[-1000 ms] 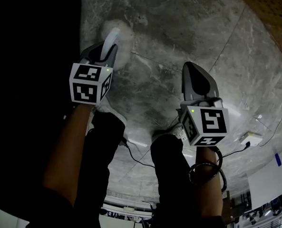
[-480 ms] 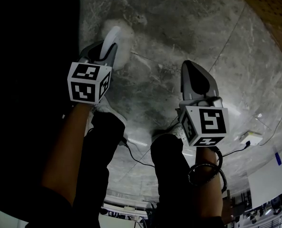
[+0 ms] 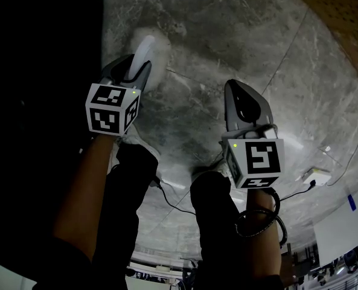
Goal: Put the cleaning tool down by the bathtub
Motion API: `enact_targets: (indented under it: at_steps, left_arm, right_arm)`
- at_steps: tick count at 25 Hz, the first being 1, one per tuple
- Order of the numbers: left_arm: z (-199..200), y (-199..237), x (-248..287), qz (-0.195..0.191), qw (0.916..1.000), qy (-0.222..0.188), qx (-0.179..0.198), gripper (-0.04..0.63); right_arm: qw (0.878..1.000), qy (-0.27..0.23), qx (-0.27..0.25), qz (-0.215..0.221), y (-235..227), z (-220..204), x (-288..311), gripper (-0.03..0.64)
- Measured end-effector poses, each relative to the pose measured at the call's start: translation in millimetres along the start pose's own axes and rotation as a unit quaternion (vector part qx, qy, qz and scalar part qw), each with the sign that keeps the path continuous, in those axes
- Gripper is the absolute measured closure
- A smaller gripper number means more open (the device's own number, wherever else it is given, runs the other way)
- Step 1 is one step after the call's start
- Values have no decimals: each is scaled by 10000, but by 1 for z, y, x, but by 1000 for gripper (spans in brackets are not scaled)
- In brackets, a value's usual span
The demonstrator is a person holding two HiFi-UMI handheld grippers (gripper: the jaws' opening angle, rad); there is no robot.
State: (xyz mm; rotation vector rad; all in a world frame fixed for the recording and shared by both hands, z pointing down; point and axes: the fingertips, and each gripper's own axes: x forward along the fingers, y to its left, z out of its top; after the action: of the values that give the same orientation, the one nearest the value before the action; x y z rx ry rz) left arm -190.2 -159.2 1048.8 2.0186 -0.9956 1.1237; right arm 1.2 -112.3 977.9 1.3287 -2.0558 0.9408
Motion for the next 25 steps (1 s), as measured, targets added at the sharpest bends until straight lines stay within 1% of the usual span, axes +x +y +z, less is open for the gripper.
enact_targets:
  at_steps: [2,7,12,17,22,25]
  left_arm:
    - [2,0,-4,-9,10000,-31,-5,425]
    - [12,-5,-20,-42,10000,-59,48,419]
    - [24,-15,-45,-80,9999,-140,18,413]
    - [39,-38,-77,-161,9997,-173,-5,413]
    - [54,-54,-115,-175,9995,-249,-28,413]
    - [70,-62,-141,-166,9990,-417,-43,422]
  right_arm:
    - [10000,-49,32,-34,-1,4,-4,594]
    - [9998,-170,60,-108,0,19,-17,594]
    - [9996,-252,-59,-80,19,36,-39,594]
    - [9994,-331,-64,-76,33,56,-66,592]
    - [9988,-448,-219,-34,49,89,-92,592]
    - [9978,-560,-358,-68,52,113,-112,591]
